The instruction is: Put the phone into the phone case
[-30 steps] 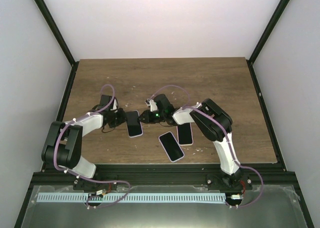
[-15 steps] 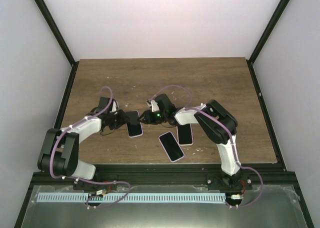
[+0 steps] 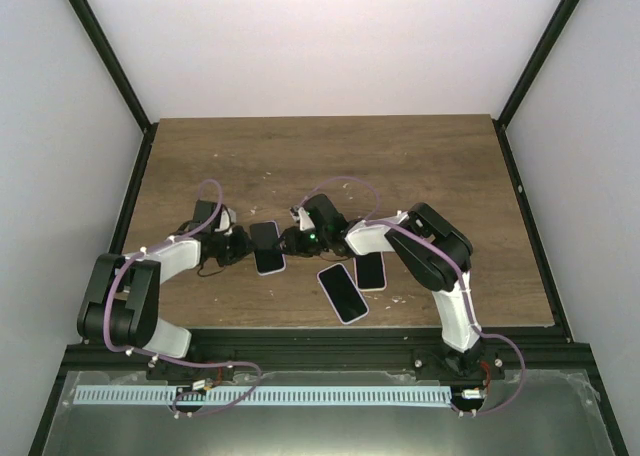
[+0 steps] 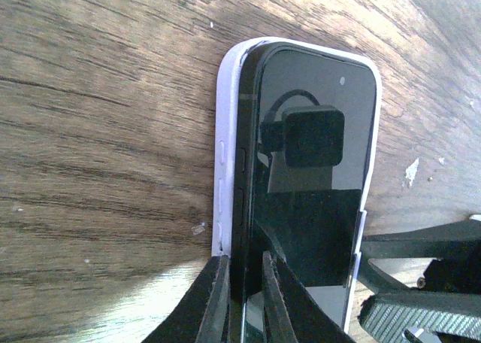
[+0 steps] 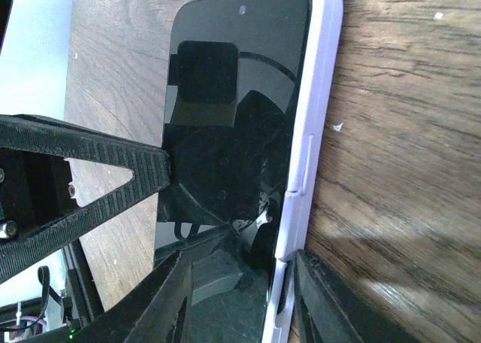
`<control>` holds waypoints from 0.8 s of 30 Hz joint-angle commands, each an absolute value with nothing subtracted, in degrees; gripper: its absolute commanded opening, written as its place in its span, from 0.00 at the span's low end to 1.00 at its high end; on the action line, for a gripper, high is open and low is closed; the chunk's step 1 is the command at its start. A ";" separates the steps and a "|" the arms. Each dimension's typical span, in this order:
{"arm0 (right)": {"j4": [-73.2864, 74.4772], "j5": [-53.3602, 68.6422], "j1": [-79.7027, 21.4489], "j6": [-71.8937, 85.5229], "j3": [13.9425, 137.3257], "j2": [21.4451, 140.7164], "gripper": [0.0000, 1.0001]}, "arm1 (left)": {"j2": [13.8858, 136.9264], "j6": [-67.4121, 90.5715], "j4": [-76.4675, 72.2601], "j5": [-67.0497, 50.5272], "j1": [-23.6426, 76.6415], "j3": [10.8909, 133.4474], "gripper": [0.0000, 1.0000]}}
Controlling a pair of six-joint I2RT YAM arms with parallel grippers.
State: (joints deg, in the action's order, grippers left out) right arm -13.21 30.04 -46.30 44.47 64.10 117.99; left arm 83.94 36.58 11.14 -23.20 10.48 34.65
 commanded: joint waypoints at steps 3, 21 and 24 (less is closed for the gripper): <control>-20.98 34.07 -46.58 49.72 65.30 120.09 0.38 | 85.98 35.30 8.69 -25.81 7.80 30.34 0.12; -45.52 42.19 -46.32 65.96 60.80 119.86 0.38 | 85.75 38.69 7.48 -30.35 6.16 28.54 0.14; -44.26 42.06 -46.32 65.11 60.86 120.08 0.39 | 85.52 38.87 7.25 -30.86 6.15 28.37 0.14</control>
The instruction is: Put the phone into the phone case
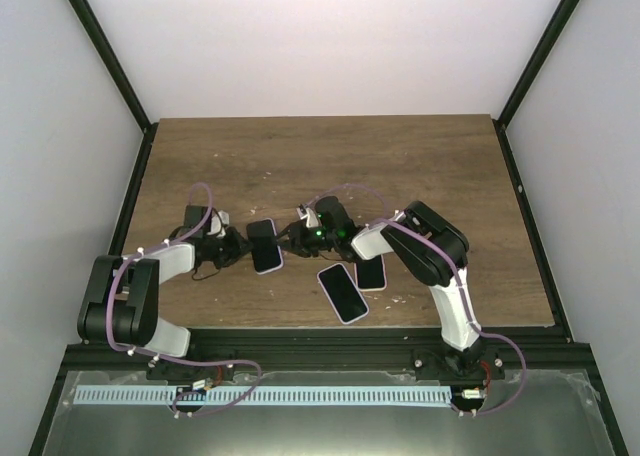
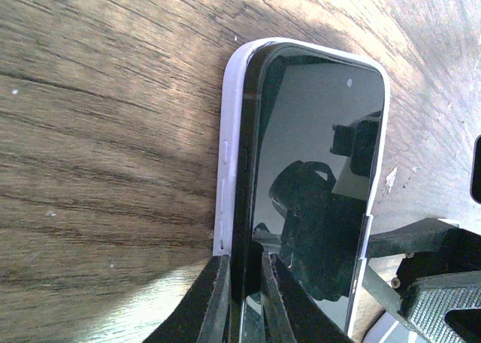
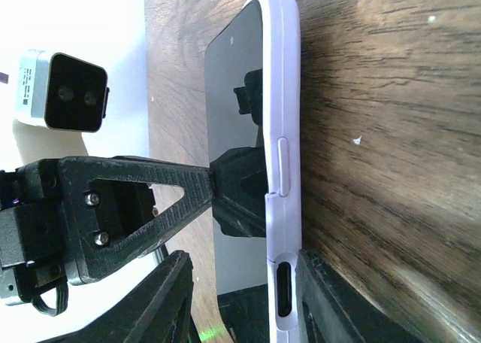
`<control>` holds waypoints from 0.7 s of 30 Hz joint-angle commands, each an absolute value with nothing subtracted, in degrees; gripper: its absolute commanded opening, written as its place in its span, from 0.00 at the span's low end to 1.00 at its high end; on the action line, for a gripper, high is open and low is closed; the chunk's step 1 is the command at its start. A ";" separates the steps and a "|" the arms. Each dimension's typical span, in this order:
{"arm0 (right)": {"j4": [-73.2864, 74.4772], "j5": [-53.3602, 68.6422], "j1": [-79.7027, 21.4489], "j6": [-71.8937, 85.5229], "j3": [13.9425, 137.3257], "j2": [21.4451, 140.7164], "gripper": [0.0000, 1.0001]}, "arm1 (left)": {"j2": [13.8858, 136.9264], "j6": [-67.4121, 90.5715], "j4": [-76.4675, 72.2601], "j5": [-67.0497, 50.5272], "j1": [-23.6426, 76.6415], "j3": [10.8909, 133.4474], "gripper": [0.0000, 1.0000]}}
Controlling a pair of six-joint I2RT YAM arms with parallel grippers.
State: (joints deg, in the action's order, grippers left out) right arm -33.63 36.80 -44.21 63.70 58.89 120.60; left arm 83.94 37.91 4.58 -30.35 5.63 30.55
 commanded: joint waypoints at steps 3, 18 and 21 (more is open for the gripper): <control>-46.78 42.98 -46.31 66.46 59.87 120.56 0.39 | 85.48 39.91 6.15 -32.75 6.06 27.71 0.13; -46.60 44.18 -47.02 67.55 58.92 121.69 0.38 | 84.29 41.30 5.16 -34.03 5.82 26.04 0.13; -43.24 44.38 -47.34 65.95 59.99 122.11 0.39 | 84.33 41.32 4.92 -34.01 5.84 25.78 0.13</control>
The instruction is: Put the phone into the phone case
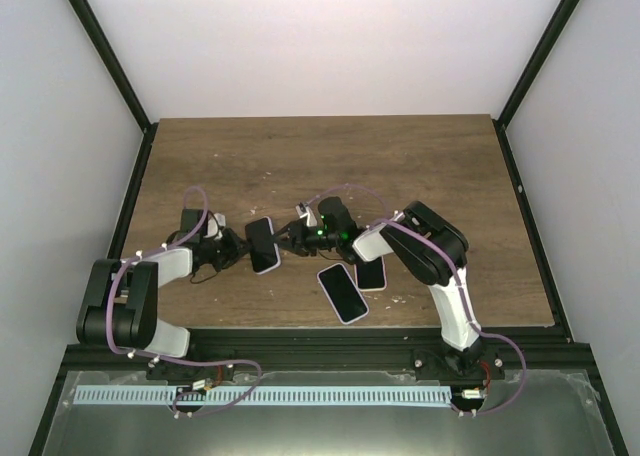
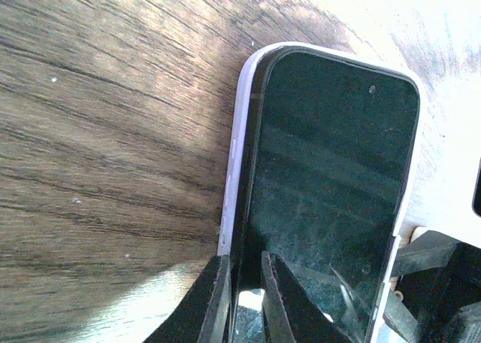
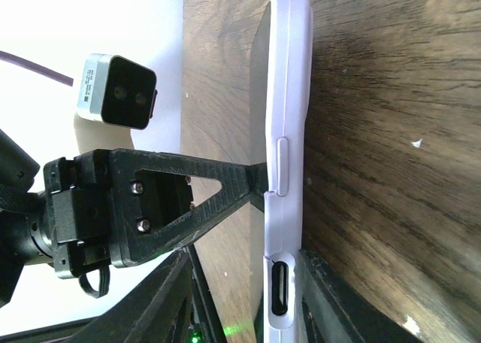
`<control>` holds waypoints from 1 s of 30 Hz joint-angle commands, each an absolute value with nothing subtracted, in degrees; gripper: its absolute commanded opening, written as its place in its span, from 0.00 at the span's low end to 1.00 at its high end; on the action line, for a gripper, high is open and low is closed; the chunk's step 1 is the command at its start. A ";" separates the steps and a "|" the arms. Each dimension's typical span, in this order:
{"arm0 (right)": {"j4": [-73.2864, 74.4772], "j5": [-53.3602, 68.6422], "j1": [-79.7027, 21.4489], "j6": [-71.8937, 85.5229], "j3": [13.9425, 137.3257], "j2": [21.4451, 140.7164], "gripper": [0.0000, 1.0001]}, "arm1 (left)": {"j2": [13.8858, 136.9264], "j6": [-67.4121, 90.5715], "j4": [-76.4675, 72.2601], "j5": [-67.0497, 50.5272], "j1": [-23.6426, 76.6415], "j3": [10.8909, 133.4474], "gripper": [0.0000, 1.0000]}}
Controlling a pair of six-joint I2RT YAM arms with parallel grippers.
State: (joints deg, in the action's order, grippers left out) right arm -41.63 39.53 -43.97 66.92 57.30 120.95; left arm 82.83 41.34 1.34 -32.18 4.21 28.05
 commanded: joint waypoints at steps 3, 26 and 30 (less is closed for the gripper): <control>-41.03 45.34 -47.62 64.87 61.76 122.78 0.38 | 84.31 41.55 4.91 -33.93 5.84 25.61 0.13; -41.91 46.38 -45.04 61.75 57.84 117.65 0.05 | 75.18 40.22 12.45 -36.59 4.91 30.89 0.44; -40.26 47.18 -43.61 59.35 56.61 112.86 0.05 | 67.05 39.19 15.83 -37.51 4.44 33.83 0.63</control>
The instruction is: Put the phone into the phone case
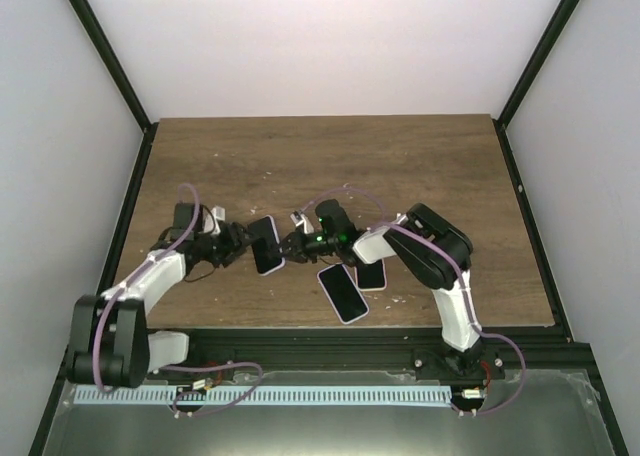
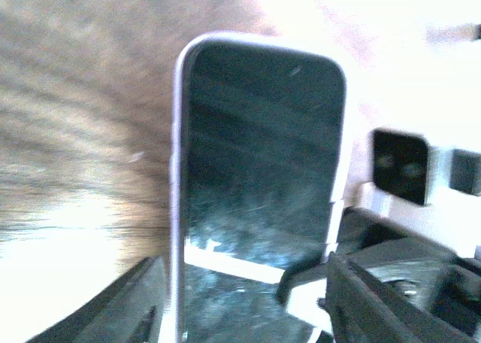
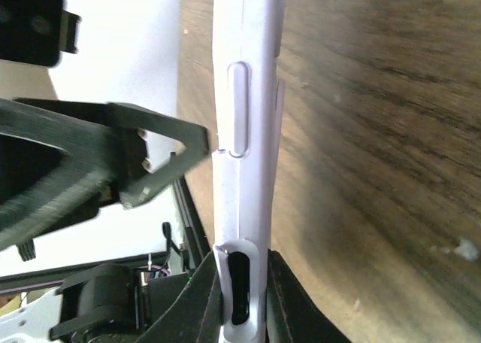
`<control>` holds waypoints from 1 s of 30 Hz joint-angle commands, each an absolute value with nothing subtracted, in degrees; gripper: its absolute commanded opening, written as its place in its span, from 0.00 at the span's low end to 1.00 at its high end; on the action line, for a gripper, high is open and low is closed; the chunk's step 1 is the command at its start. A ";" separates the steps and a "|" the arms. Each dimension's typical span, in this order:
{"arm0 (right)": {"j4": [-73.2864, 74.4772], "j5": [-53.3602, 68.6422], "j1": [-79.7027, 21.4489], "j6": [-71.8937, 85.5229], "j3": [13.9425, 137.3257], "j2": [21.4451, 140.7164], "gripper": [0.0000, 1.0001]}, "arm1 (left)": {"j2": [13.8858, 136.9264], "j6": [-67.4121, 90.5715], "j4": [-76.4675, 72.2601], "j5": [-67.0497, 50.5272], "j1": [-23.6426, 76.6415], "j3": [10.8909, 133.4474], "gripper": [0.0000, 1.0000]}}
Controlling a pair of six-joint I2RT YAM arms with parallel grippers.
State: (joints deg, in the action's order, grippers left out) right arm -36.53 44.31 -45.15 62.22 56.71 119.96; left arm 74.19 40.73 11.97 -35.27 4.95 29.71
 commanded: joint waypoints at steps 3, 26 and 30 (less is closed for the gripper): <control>-39.09 48.29 -42.66 58.13 55.37 108.62 0.05 | 61.97 39.02 16.57 -39.63 4.17 35.50 0.72; -62.11 58.80 -41.48 73.80 45.93 92.18 0.07 | 49.80 54.17 -4.12 -57.80 3.77 33.81 0.79; -63.45 59.27 -41.56 74.73 45.61 91.76 0.07 | 49.67 56.81 -8.29 -58.71 3.75 32.83 0.73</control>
State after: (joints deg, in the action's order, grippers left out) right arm -56.34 57.78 -41.58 73.19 45.12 94.48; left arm 50.48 53.98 -2.52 -56.51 3.95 34.00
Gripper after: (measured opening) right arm 0.102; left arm 0.756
